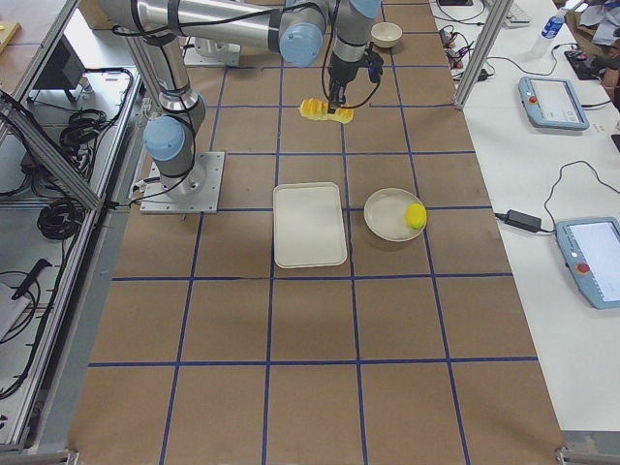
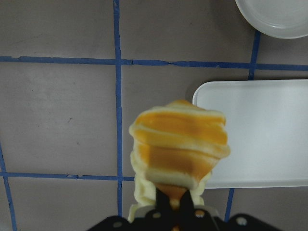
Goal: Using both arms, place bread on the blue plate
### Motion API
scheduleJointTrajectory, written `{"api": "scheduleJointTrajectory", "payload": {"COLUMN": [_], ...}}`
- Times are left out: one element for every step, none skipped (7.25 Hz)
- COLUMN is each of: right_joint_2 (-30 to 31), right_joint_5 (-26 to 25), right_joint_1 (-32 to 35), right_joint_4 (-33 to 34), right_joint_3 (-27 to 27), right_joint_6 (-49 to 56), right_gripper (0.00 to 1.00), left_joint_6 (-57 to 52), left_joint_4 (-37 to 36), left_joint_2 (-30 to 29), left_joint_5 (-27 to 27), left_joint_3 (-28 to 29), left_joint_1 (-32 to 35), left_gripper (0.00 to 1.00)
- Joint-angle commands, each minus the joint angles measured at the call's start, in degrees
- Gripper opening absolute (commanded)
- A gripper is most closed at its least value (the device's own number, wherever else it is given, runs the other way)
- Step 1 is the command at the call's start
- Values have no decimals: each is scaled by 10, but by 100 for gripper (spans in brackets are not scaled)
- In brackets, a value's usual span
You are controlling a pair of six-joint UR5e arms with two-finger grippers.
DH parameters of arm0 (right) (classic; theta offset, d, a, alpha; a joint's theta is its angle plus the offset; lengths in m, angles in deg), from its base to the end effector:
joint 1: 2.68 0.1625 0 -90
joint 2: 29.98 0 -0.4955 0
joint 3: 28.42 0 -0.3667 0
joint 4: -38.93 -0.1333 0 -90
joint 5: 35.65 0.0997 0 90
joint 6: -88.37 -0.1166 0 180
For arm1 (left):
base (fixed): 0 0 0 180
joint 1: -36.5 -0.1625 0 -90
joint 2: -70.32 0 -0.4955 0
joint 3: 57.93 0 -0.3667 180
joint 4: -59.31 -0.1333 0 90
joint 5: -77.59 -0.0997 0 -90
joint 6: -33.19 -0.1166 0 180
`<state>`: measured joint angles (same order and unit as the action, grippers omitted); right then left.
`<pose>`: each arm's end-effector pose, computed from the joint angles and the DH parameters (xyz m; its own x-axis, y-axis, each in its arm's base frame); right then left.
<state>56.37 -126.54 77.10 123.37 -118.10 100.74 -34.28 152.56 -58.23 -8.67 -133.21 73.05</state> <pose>0.0446 -0.4939 0.5051 -0.9991 -0.0373 -0.0181 -0.0397 0.9872 0.1542 0.4624 -0.5182 0.2529 -0.8792 0.1758 0.4427 0.2528 0.9599 0.1208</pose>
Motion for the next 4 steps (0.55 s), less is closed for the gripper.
{"api": "scheduleJointTrajectory", "payload": {"right_joint_2": [-1,-1,-1,-2], "right_joint_5": [2,7,17,12], "right_joint_1": [0,1,0,0], "right_joint_4": [4,5,4,3], "right_joint_3": [3,8,13,27], "right_joint_6": [-2,-3,-3,-3], "right_gripper": [9,9,9,9], "left_joint_6": [-4,-9,-15,-21], "left_joint_4": [1,6,7,30], "left_joint_2": [2,10,21,43], "left_joint_5": [0,0,0,-3], "left_joint_3": [7,8,9,14], "left_joint_1": [-3,-5,-7,-16], "left_gripper": [15,14,13,13]}}
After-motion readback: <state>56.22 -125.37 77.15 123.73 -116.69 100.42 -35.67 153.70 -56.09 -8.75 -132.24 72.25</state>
